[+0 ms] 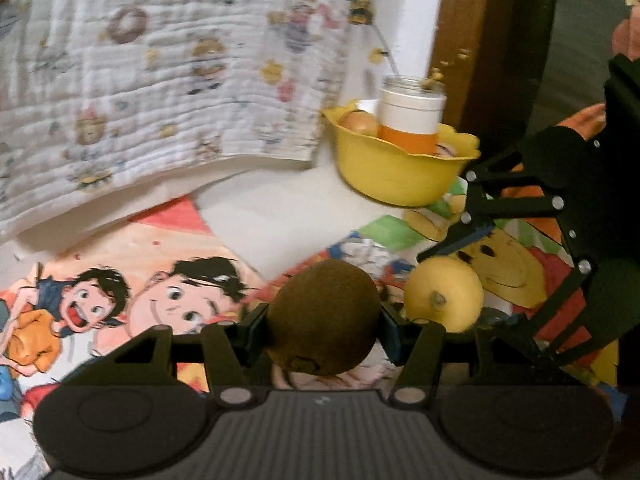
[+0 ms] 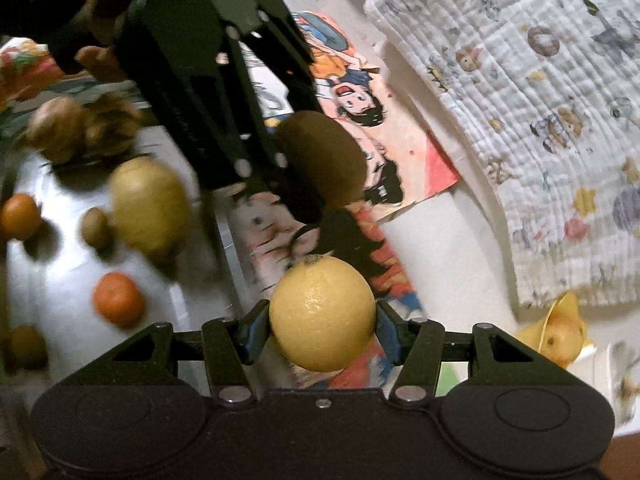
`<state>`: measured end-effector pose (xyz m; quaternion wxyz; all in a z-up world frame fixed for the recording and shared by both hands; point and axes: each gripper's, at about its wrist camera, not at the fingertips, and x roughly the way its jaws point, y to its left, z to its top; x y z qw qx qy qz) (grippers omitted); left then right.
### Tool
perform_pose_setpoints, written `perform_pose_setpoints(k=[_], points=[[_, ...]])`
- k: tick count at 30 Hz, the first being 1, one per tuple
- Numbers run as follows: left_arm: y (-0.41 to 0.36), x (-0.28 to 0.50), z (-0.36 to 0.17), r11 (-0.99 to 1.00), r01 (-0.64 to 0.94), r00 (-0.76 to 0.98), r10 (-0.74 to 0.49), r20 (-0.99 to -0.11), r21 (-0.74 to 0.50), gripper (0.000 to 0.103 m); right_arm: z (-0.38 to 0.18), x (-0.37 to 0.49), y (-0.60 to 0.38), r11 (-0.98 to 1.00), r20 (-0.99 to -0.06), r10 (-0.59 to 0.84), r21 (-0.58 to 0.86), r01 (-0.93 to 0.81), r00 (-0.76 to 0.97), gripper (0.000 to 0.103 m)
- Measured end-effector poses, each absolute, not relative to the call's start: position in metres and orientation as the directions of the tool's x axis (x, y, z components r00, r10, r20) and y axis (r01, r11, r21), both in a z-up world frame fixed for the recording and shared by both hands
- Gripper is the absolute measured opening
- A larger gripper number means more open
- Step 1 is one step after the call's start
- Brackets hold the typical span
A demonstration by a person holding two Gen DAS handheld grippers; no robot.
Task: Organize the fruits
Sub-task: 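Carry the lemon in the right tool while the left tool carries the kiwi over the tray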
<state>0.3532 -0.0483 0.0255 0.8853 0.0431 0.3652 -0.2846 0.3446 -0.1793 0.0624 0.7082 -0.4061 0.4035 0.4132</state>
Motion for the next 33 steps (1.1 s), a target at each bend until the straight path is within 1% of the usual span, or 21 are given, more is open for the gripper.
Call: perform_pose_setpoints(k=[6, 12, 17, 23, 33], points=[[-0.067, 0.338, 0.021, 0.811, 0.568, 0.537, -0.495, -0.683, -0.14, 0.06, 0.069, 0.293, -0.193, 0.334, -0.915, 0.265, -0.209, -0.919, 0.304, 0.057], [-0.086, 0.325, 0.014, 0.797, 0.587, 0.515, -0.5, -0.697, -0.138, 0.06, 0.069, 0.268, -0.213, 0.365, -0.913, 0.277, -0.187, -0.912, 0.298, 0.057], [-0.098, 0.312, 0.012, 0.768, 0.626, 0.488, -0.521, -0.7, -0.135, 0.06, 0.071, 0.259, -0.222, 0.381, -0.912, 0.286, -0.175, -0.908, 0.296, 0.057], [-0.107, 0.3, 0.008, 0.751, 0.654, 0.468, -0.498, -0.73, -0.092, 0.06, 0.07, 0.257, -0.232, 0.422, -0.916, 0.286, -0.142, -0.895, 0.28, 0.057], [-0.116, 0.293, 0.004, 0.725, 0.688, 0.451, -0.457, -0.767, -0.027, 0.061, 0.068, 0.256, -0.232, 0.421, -0.915, 0.295, -0.134, -0.897, 0.275, 0.057]])
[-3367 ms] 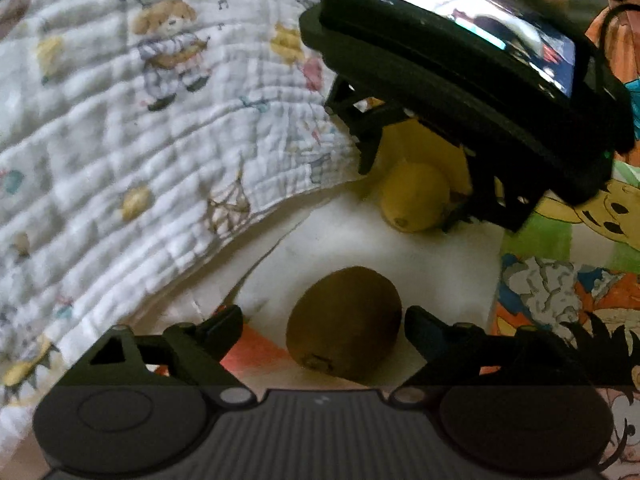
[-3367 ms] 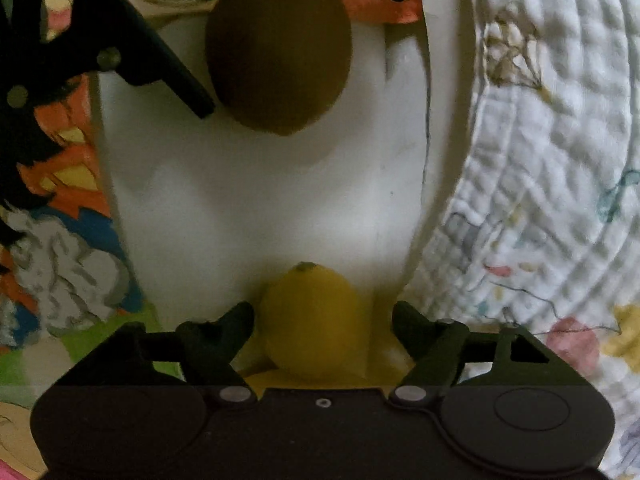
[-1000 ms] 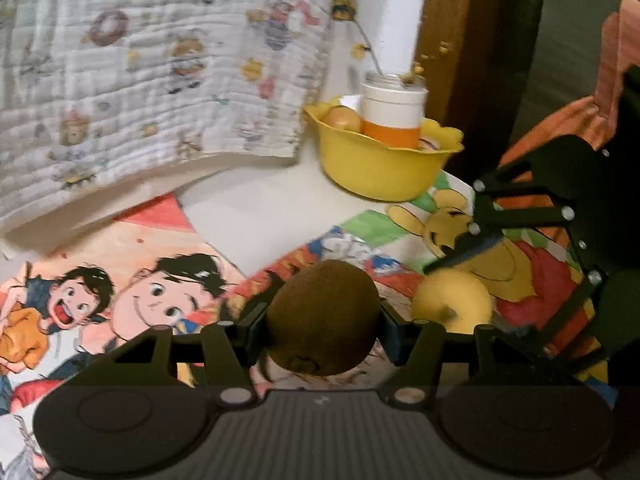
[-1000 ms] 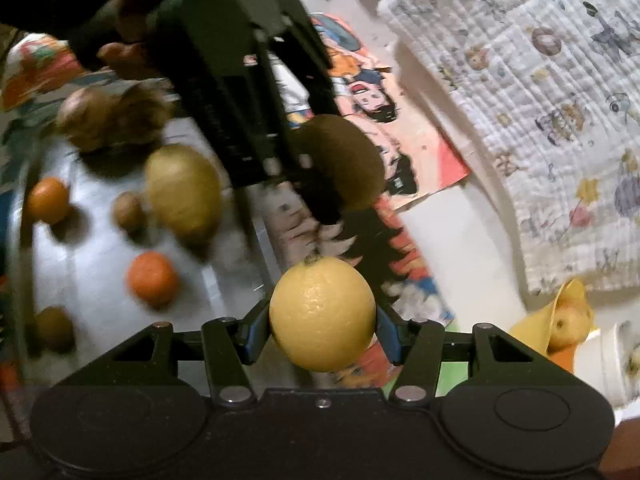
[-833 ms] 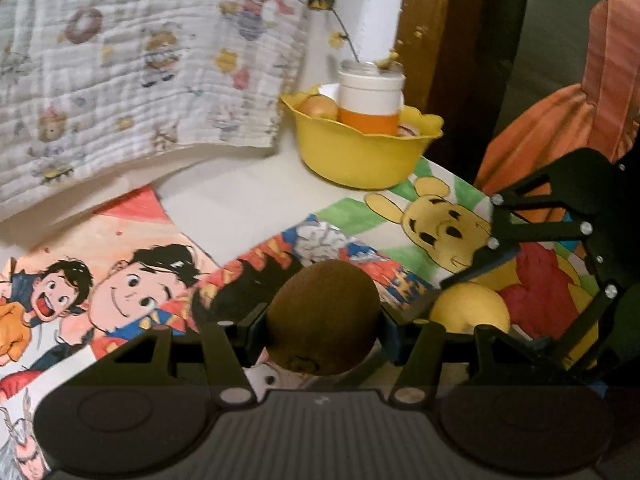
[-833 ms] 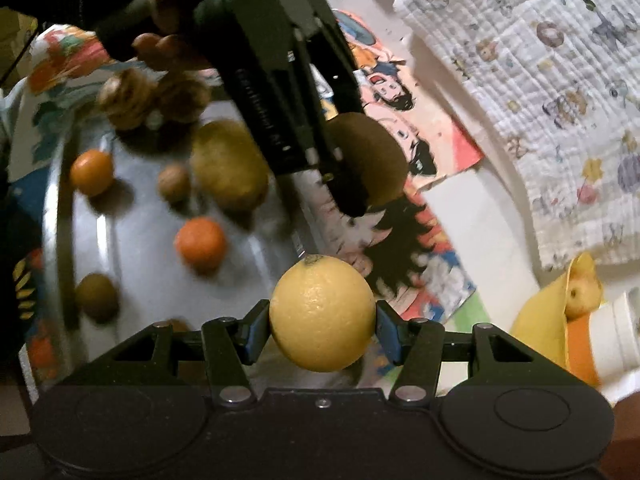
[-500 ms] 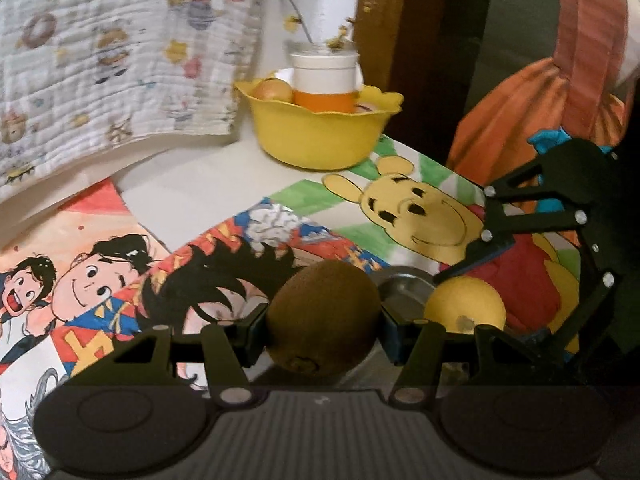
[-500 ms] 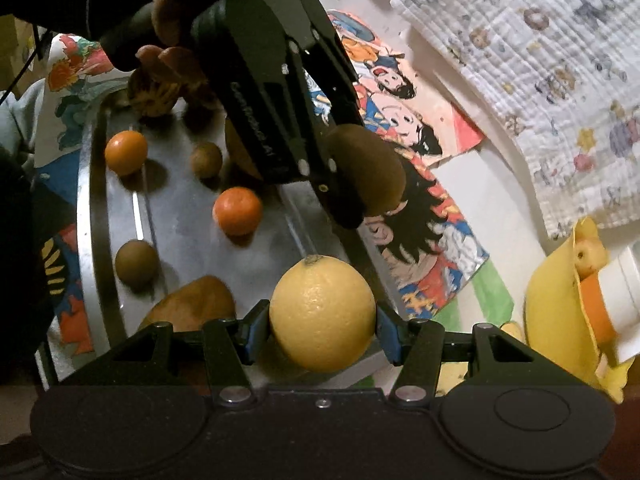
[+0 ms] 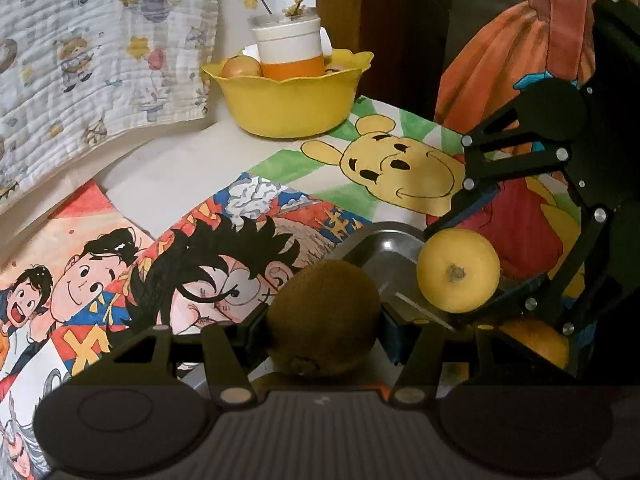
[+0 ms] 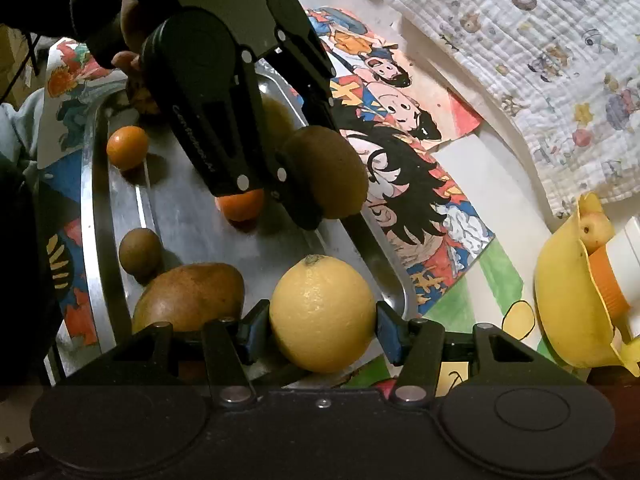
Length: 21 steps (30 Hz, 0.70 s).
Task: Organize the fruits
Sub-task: 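Carry the lemon in the right tool while the left tool carries the kiwi over the tray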
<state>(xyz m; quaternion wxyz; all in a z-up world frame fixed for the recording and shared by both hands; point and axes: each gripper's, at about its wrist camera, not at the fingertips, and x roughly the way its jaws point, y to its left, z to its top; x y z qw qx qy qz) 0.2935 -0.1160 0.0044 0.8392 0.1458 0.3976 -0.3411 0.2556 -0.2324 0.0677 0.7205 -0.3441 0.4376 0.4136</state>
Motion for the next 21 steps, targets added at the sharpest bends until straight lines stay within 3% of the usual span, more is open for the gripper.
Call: perform_pose_setpoints(k=[21], points=[[-0.1251, 0.2913, 0.002, 0.648, 0.76, 0.382, -0.372, -0.846, 0.058, 0.061, 0.0659, 0.2584, -0.2323, 0.428, -0.914, 0.311, -0.11, -0.897, 0.26, 0.057]])
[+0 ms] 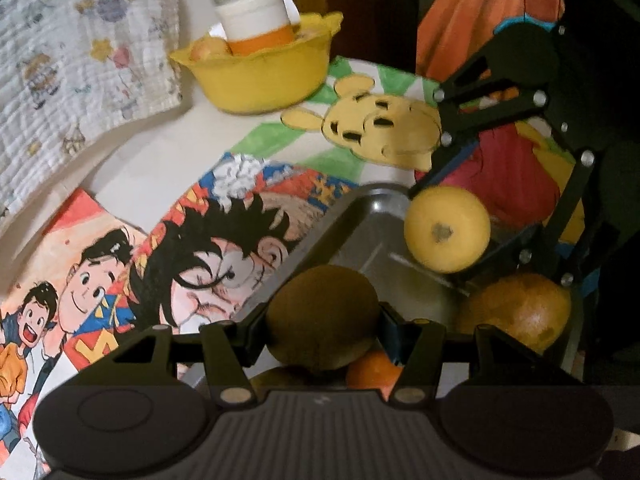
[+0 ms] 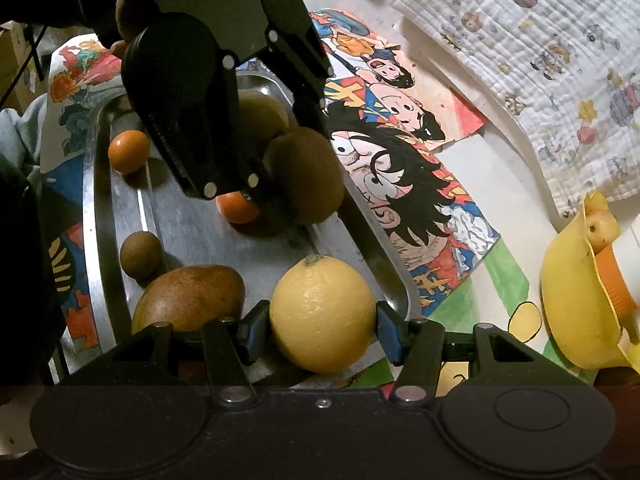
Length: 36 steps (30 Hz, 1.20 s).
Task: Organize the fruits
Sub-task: 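Carry the lemon in the right tool while the left tool carries the kiwi over the tray, then open the right tool to drop the lemon while the left tool releases the kiwi on the tray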
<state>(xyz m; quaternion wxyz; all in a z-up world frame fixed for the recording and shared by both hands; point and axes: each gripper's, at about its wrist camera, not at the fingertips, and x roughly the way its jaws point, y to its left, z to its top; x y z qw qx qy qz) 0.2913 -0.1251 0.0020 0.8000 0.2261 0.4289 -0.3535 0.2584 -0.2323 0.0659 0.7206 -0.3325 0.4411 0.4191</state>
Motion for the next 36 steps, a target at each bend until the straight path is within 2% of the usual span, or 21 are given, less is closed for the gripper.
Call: perform_pose_setpoints(k=[7, 14, 29, 36], points=[[-0.118, 0.298, 0.001, 0.671, 0.741, 0.355, -0.382, -0.853, 0.007, 0.061, 0.063, 0.263, -0.231, 0.438, -0.92, 0.315, -0.079, -0.895, 0.235, 0.057], [-0.117, 0.298, 0.0, 0.676, 0.736, 0.359, -0.38, -0.853, 0.009, 0.061, 0.062, 0.263, -0.231, 0.445, -0.922, 0.316, -0.066, -0.893, 0.226, 0.058], [-0.121, 0.29, 0.003, 0.664, 0.744, 0.391, -0.345, -0.853, 0.073, 0.062, 0.061, 0.265, -0.232, 0.455, -0.917, 0.332, -0.051, -0.889, 0.222, 0.058], [-0.121, 0.287, 0.01, 0.658, 0.745, 0.413, -0.326, -0.85, 0.109, 0.069, 0.061, 0.265, -0.234, 0.469, -0.919, 0.316, -0.064, -0.881, 0.235, 0.063]])
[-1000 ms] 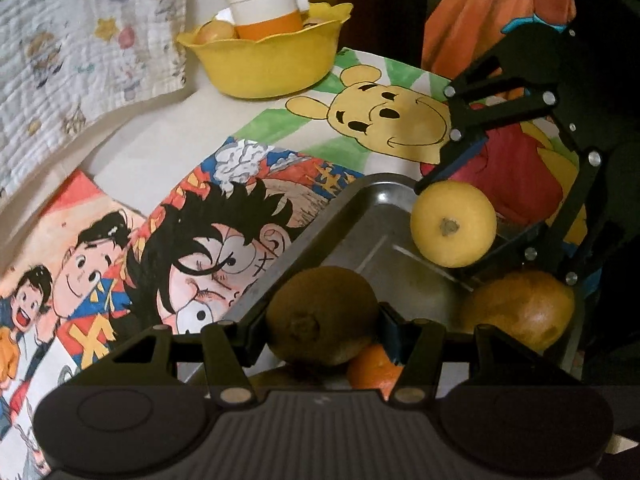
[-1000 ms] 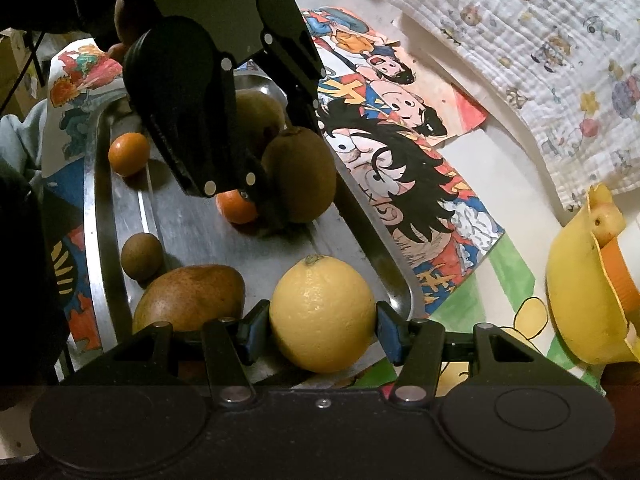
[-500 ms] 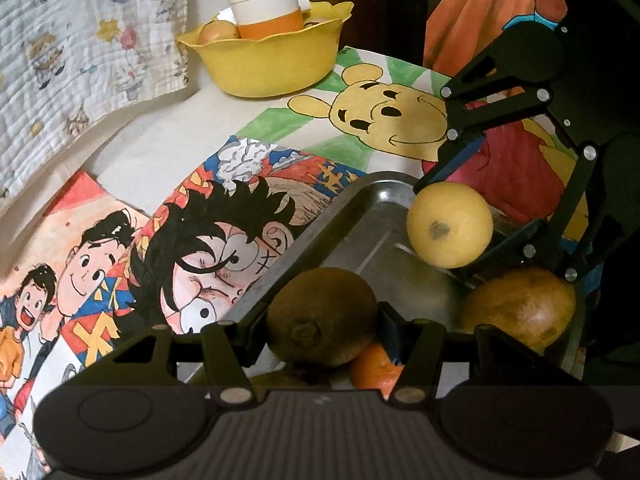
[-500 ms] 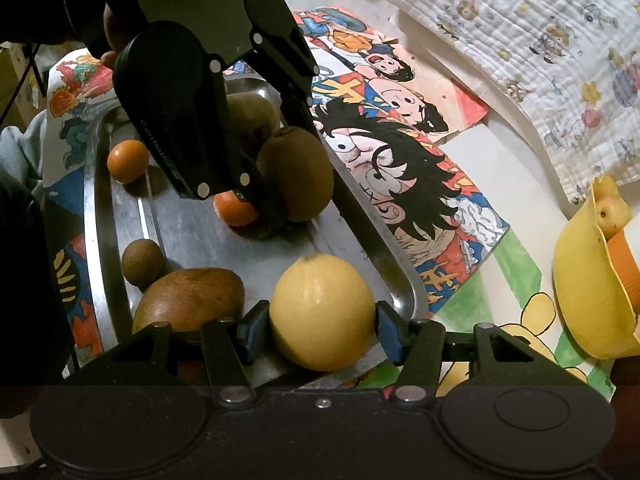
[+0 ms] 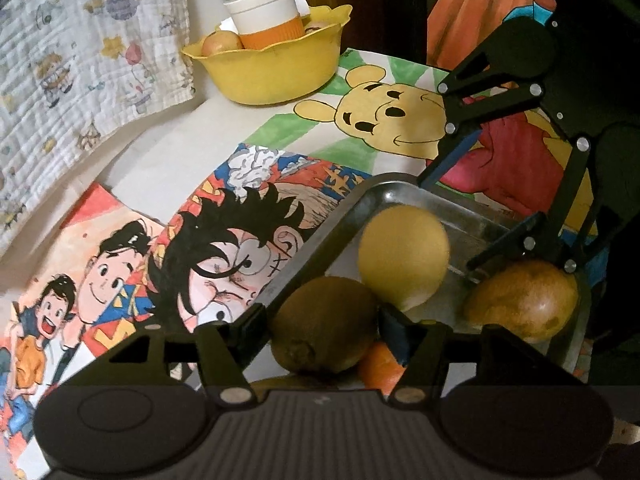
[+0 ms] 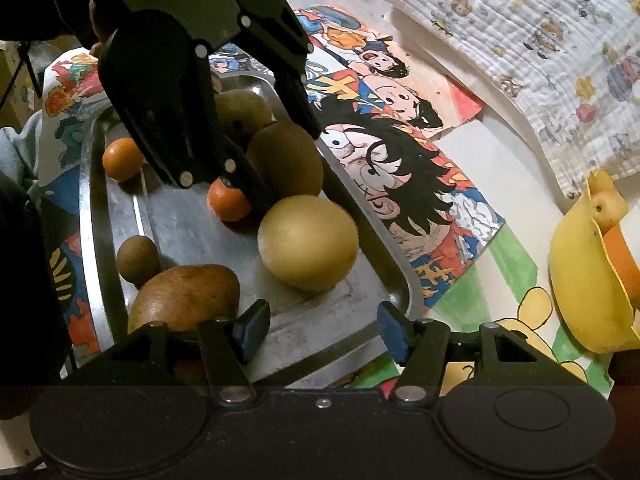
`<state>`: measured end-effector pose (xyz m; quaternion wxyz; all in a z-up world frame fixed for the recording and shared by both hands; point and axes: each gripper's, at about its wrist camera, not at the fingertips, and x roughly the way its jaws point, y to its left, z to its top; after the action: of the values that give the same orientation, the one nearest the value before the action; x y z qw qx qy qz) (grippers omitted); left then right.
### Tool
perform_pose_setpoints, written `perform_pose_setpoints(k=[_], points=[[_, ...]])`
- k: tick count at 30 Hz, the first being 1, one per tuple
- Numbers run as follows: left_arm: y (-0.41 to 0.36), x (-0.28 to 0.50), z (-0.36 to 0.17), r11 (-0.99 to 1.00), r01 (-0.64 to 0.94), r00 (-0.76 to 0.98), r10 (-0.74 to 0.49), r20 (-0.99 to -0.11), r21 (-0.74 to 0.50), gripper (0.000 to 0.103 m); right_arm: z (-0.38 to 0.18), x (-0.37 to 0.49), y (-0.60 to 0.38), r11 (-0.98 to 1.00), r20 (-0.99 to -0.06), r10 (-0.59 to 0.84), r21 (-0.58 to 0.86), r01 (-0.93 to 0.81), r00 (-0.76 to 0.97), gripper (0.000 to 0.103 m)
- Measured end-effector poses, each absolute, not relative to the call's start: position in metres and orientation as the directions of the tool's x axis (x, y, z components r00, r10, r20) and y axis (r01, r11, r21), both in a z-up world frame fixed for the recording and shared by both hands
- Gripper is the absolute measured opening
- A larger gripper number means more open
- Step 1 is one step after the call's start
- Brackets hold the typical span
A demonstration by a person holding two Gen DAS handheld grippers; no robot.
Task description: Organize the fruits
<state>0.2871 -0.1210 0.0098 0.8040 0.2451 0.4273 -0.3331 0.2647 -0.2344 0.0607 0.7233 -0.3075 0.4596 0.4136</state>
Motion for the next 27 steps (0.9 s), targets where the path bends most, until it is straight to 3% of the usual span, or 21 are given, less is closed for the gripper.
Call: perform_pose_setpoints(k=[9, 14, 27], points=[[-0.118, 0.28, 0.016, 0.657, 0.74, 0.435, -0.309, -0.846, 0.141, 0.077, 0.063, 0.262, -0.235, 0.478, -0.913, 0.313, -0.088, -0.874, 0.263, 0.071], [-0.114, 0.274, 0.024, 0.679, 0.715, 0.476, -0.3, -0.827, 0.166, 0.087, 0.065, 0.258, -0.237, 0.487, -0.899, 0.32, -0.115, -0.866, 0.299, 0.083], [-0.096, 0.249, 0.04, 0.763, 0.606, 0.595, -0.247, -0.765, 0.225, 0.101, 0.074, 0.243, -0.236, 0.501, -0.864, 0.3, -0.219, -0.837, 0.405, 0.095]])
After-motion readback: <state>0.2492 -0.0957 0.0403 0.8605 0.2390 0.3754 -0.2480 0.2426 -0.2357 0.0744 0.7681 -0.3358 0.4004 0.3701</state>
